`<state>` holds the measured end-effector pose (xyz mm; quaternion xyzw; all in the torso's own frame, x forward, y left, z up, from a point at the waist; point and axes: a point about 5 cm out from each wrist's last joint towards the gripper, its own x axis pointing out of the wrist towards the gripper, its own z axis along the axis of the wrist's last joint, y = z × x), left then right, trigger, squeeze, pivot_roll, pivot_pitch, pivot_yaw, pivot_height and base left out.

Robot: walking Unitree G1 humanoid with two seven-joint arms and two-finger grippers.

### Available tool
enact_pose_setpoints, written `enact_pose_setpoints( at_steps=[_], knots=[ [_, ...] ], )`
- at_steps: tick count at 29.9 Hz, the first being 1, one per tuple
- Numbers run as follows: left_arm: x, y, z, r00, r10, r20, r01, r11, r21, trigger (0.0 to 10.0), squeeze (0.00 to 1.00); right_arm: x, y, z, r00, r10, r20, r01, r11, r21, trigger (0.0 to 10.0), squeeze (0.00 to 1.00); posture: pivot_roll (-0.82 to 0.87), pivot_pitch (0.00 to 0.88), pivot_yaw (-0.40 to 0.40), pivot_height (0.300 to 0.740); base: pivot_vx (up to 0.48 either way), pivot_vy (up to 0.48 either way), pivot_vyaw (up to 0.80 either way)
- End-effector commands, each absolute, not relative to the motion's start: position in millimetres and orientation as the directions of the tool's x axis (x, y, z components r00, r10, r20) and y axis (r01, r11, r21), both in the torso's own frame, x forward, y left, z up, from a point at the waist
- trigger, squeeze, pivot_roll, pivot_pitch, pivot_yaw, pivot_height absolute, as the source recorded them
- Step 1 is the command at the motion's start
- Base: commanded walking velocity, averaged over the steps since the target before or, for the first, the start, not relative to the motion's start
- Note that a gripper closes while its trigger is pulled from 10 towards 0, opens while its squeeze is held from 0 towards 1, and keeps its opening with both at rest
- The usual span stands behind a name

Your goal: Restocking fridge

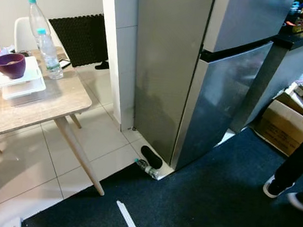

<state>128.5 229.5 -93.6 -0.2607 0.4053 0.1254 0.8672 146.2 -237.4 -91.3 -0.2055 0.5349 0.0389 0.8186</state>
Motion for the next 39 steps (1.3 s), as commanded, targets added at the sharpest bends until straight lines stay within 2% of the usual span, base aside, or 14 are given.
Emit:
enact_pose_setpoints(
  at_steps=[1, 5, 17, 28, 33, 39],
  knots=[
    [122, 224, -98, 0.609, 0.0, -0.793, -0.429, 0.841, -0.329, 10.0, 0.0, 145, -241, -91, 0.424, -0.171, -0.89, -0.266, 0.915, -0.303, 10.0, 0.0, -0.03, 0.034, 0.013, 0.74, 0.0, 0.0, 0.0],
    [121, 224, -98, 0.601, 0.001, -0.799, -0.429, 0.844, -0.321, 10.0, 0.0, 145, -242, -91, 0.422, -0.173, -0.89, -0.266, 0.915, -0.304, 10.0, 0.0, -0.04, 0.03, 0.011, 0.74, 0.0, -0.187, 0.0],
    [133, 221, -95, 0.614, -0.001, -0.79, -0.425, 0.843, -0.331, 10.0, 0.0, 150, -245, -88, 0.432, -0.177, -0.884, -0.267, 0.912, -0.312, 10.0, 0.0, -0.03, 0.04, -0.004, 0.74, 0.0, -0.444, 0.0],
    [127, 217, -98, 0.594, 0.001, -0.805, -0.436, 0.841, -0.321, 10.0, 0.0, 150, -243, -88, 0.431, -0.172, -0.886, -0.272, 0.911, -0.31, 10.0, 0.0, -0.03, 0.04, 0.003, 0.74, 0.0, -0.462, 0.0],
    [129, 219, -98, 0.593, 0.039, -0.805, -0.475, 0.824, -0.31, 10.0, 0.0, 148, -245, -89, 0.427, -0.176, -0.887, -0.272, 0.91, -0.312, 10.0, 0.0, -0.03, 0.04, 0.003, 0.74, 0.0, 0.0, 0.0],
    [132, 219, -96, 0.609, 0.021, -0.793, -0.441, 0.84, -0.316, 10.0, 0.0, 149, -245, -88, 0.431, -0.176, -0.885, -0.271, 0.911, -0.312, 10.0, 0.0, -0.03, 0.041, 0.002, 0.74, 0.048, 0.0, 0.0]
  ],
)
